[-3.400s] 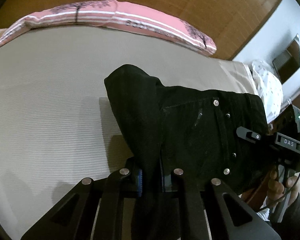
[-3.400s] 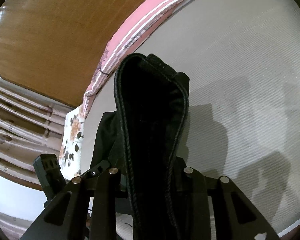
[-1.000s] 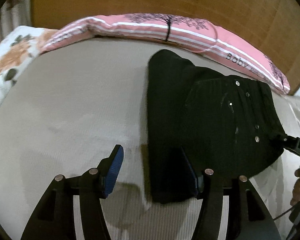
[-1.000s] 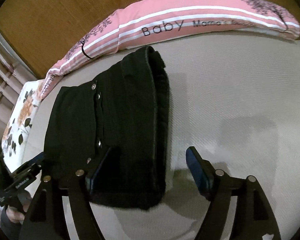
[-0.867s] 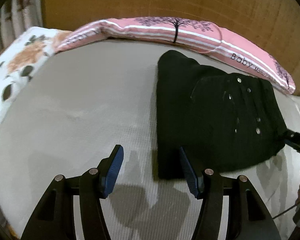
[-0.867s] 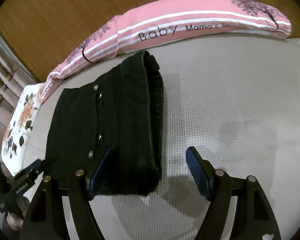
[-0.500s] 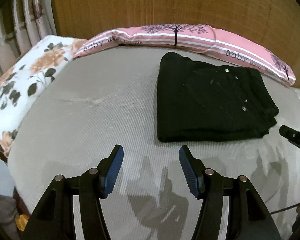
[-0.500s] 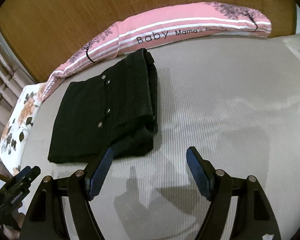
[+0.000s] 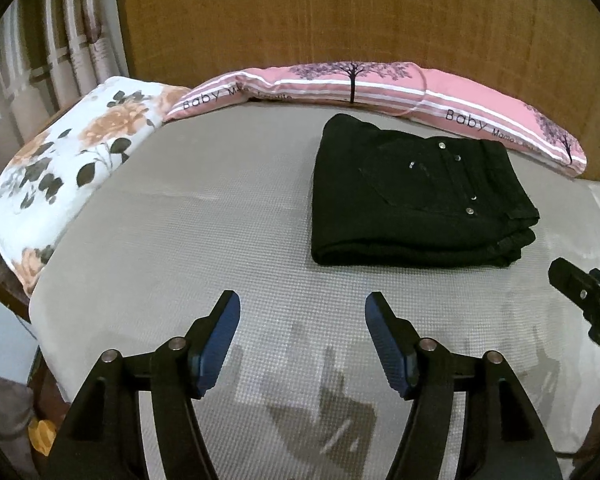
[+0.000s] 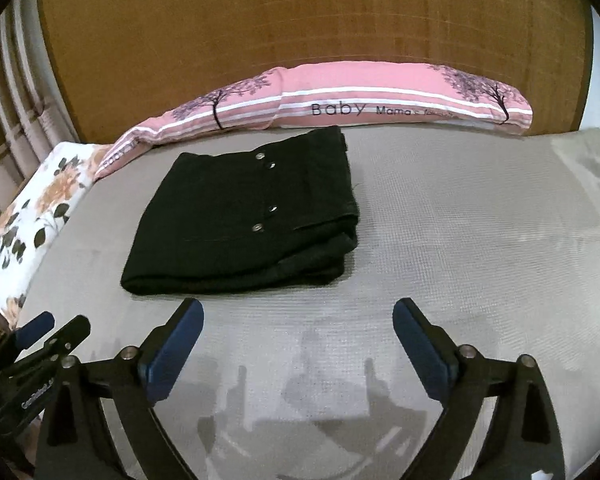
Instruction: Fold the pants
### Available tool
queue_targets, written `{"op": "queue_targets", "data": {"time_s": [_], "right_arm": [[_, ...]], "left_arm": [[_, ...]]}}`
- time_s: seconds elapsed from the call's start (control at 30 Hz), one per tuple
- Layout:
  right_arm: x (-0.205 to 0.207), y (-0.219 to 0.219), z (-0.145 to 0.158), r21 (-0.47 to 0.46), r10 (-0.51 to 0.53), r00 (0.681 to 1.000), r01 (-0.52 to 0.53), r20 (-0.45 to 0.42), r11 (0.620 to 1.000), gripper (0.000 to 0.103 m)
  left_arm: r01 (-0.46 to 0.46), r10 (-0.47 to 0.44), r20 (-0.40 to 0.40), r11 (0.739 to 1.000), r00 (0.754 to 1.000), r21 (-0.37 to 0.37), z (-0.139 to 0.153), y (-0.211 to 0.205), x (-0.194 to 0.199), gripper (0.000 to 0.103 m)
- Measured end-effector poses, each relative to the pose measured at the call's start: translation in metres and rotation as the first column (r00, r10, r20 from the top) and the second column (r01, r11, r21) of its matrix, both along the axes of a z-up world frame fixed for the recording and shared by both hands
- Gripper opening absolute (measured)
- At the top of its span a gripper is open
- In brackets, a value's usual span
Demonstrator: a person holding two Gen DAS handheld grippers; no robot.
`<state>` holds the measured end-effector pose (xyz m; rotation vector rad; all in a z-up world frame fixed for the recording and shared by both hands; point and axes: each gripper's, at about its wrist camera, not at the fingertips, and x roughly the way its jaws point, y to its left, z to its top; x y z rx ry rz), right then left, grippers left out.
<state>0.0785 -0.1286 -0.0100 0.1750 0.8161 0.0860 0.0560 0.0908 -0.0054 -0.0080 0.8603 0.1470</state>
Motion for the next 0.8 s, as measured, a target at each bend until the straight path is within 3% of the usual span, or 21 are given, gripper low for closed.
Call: {"op": "queue_targets", "data": {"time_s": [0.8], "right_arm": [[-0.020,0.026,0.002,-0.072,0.014,1.000,-0.013,0.018,0.997,0.100]], "left_arm": [[0.009,-0.009,0.021,0.999,1.000,0.044,0.003,-0.006,-0.013,0.066]]}}
